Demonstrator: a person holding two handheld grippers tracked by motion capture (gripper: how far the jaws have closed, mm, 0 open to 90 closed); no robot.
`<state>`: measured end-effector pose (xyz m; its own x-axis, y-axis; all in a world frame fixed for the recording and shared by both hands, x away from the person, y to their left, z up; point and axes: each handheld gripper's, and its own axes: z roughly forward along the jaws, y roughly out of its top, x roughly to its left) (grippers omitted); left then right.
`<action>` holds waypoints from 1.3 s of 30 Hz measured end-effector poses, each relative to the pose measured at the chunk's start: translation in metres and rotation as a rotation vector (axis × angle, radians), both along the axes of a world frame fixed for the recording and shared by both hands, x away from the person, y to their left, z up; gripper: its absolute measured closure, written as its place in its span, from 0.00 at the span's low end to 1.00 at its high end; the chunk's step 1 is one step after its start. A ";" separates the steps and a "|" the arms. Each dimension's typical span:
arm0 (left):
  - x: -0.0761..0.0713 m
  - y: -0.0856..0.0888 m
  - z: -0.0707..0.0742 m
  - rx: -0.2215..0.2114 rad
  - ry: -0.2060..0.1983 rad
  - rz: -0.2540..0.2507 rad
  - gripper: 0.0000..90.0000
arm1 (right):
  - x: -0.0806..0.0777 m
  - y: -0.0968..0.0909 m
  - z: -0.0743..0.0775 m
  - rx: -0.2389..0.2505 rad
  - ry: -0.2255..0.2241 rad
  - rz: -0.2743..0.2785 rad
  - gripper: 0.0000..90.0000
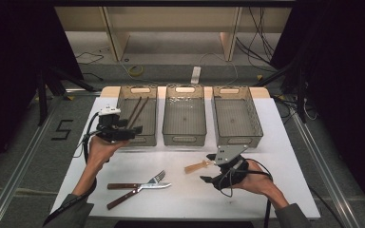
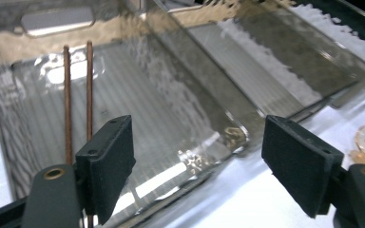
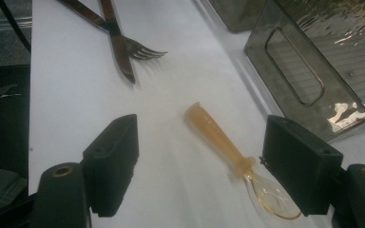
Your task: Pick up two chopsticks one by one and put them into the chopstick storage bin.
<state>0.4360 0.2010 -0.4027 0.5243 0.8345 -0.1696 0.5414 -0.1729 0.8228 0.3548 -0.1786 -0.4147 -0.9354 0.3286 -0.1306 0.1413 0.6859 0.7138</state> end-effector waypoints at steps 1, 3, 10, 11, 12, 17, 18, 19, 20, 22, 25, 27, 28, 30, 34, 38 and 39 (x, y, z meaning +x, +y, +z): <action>-0.003 -0.002 0.000 -0.005 -0.007 -0.001 0.27 | 0.001 0.000 0.000 -0.010 0.005 0.005 0.32; -0.010 -0.004 0.000 -0.028 -0.011 -0.013 0.26 | 0.003 0.002 0.001 -0.017 0.005 0.007 0.32; -0.033 -0.020 -0.001 -0.042 -0.040 -0.050 0.23 | 0.014 0.007 -0.002 -0.061 0.030 0.029 0.32; -0.036 -0.021 -0.001 -0.044 -0.043 -0.060 0.23 | 0.015 0.008 -0.002 -0.068 0.035 0.032 0.32; -0.039 -0.023 -0.001 -0.042 -0.053 -0.065 0.23 | 0.017 0.009 -0.002 -0.079 0.042 0.036 0.32; -0.049 -0.023 -0.004 -0.074 -0.068 -0.081 0.21 | 0.027 0.013 -0.005 -0.103 0.054 0.034 0.32; -0.051 -0.023 -0.006 -0.081 -0.067 -0.081 0.20 | 0.029 0.013 -0.006 -0.098 0.059 0.023 0.32; -0.053 -0.023 -0.007 -0.082 -0.067 -0.082 0.19 | 0.031 0.014 -0.006 -0.101 0.065 0.023 0.32; -0.055 -0.023 -0.008 -0.084 -0.069 -0.084 0.19 | 0.033 0.014 -0.007 -0.107 0.069 0.020 0.32; -0.059 -0.024 -0.009 -0.095 -0.070 -0.088 0.18 | 0.036 0.015 -0.009 -0.120 0.073 0.021 0.32; -0.065 -0.025 -0.009 -0.108 -0.070 -0.104 0.17 | 0.041 0.016 -0.010 -0.132 0.084 0.021 0.32; -0.067 -0.025 -0.010 -0.110 -0.075 -0.108 0.17 | 0.043 0.019 -0.009 -0.141 0.090 0.026 0.32; -0.068 -0.025 -0.011 -0.114 -0.075 -0.104 0.17 | 0.044 0.020 -0.009 -0.149 0.091 0.032 0.32; -0.070 -0.026 -0.011 -0.107 -0.074 -0.103 0.17 | 0.046 0.022 -0.009 -0.165 0.094 0.041 0.32; -0.074 -0.027 -0.011 -0.090 -0.080 -0.095 0.17 | 0.052 0.026 -0.011 -0.184 0.105 0.035 0.32; -0.077 -0.027 -0.013 -0.091 -0.074 -0.098 0.17 | 0.056 0.029 -0.016 -0.207 0.118 0.040 0.33; -0.077 -0.027 -0.014 -0.087 -0.072 -0.103 0.17 | 0.057 0.030 -0.017 -0.218 0.120 0.040 0.33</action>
